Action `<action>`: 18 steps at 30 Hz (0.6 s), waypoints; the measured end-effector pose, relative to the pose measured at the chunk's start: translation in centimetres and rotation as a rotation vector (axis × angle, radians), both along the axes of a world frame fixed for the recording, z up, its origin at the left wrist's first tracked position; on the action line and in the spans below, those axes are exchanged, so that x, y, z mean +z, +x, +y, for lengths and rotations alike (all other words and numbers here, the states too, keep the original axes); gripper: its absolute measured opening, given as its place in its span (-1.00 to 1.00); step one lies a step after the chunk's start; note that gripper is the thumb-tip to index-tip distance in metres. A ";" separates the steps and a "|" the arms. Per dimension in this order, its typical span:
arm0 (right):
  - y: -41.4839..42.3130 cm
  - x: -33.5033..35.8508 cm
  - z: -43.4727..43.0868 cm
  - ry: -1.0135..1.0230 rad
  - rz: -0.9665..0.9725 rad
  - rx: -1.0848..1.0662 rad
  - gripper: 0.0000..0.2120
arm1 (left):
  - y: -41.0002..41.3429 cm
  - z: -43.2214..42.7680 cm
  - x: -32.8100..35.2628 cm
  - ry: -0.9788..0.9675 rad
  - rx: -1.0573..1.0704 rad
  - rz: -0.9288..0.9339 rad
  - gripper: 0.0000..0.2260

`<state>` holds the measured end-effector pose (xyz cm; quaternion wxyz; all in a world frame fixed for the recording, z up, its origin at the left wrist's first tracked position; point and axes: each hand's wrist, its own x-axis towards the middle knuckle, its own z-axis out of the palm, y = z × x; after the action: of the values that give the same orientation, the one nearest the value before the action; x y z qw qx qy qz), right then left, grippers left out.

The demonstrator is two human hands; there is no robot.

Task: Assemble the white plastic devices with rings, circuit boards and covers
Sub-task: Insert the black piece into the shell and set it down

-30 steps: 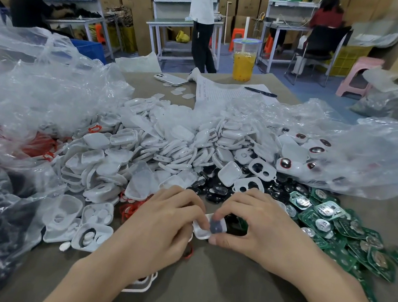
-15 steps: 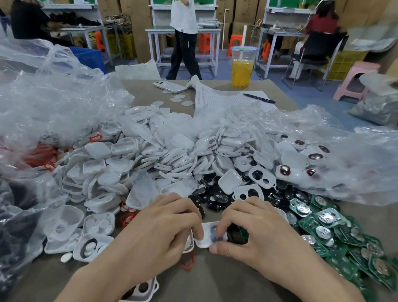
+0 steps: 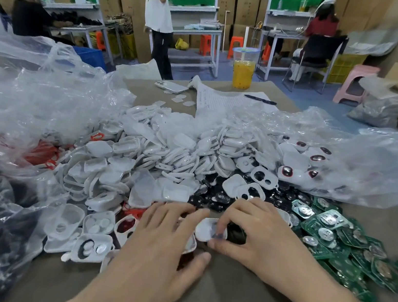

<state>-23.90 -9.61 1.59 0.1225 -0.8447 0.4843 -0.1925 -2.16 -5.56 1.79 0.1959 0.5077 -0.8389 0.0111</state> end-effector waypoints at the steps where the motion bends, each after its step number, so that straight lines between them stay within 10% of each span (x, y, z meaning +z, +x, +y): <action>1: 0.0 0.0 0.0 -0.003 -0.001 -0.003 -0.65 | 0.2 0.2 -0.1 -0.012 -0.002 -0.050 -0.54; 10: -0.2 -0.3 0.1 0.010 -0.010 -0.012 -0.64 | 2.1 -1.4 0.3 -0.101 0.154 -0.082 -0.62; 18: -0.1 -0.3 0.1 0.004 0.023 -0.006 -0.68 | 0.8 -1.2 -0.1 -0.101 -0.143 0.011 -0.87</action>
<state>-24.00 -9.52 1.29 0.1182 -0.8450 0.4886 -0.1822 -1.37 -6.79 1.71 0.2262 0.4359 -0.8703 0.0365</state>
